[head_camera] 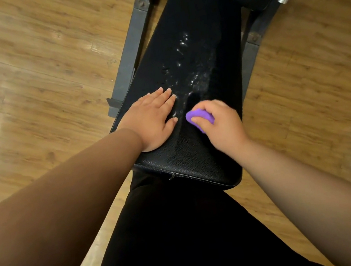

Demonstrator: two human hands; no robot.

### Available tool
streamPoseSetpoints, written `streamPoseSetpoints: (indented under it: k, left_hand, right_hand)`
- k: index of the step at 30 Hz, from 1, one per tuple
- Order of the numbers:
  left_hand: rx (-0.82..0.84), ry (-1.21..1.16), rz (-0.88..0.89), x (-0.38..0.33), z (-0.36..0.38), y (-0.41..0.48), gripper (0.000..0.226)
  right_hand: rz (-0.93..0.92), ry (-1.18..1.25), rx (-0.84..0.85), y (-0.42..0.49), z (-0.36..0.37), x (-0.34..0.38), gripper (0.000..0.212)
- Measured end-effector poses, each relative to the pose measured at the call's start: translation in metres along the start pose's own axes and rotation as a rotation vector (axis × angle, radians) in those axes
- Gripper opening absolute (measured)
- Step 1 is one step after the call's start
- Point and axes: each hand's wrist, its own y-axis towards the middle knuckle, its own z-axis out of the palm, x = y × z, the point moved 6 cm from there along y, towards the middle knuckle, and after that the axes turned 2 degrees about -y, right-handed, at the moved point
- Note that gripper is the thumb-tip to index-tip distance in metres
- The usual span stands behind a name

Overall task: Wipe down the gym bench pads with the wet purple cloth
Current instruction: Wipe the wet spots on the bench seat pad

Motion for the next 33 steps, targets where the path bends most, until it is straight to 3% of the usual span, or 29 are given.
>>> streamPoseSetpoints:
  k: [5,10,17,24,29,33]
  left_hand:
    - [0.007,0.007,-0.002,0.001,0.001,0.001,0.061]
    - [0.014,0.005,0.001,0.002,0.002,0.001,0.061]
    - [0.027,-0.008,0.008,0.001,-0.001,0.0,0.061]
    - [0.055,-0.032,0.006,0.002,-0.002,0.002,0.061]
    - [0.019,-0.031,0.023,0.006,-0.016,0.021,0.062]
    - [0.057,-0.024,0.005,0.01,-0.01,0.041,0.068]
  right_hand:
    - [-0.097,-0.087,0.078,0.025,-0.002,-0.002,0.016]
    - [0.109,-0.071,-0.018,0.054,-0.001,-0.01,0.02]
    - [-0.044,-0.017,0.039,0.009,0.0,-0.001,0.013]
    - [0.184,-0.08,-0.059,0.053,0.001,-0.008,0.019]
    - [0.057,-0.023,-0.076,0.001,0.001,-0.002,0.011]
    - [0.04,-0.077,-0.09,0.019,0.002,-0.003,0.011]
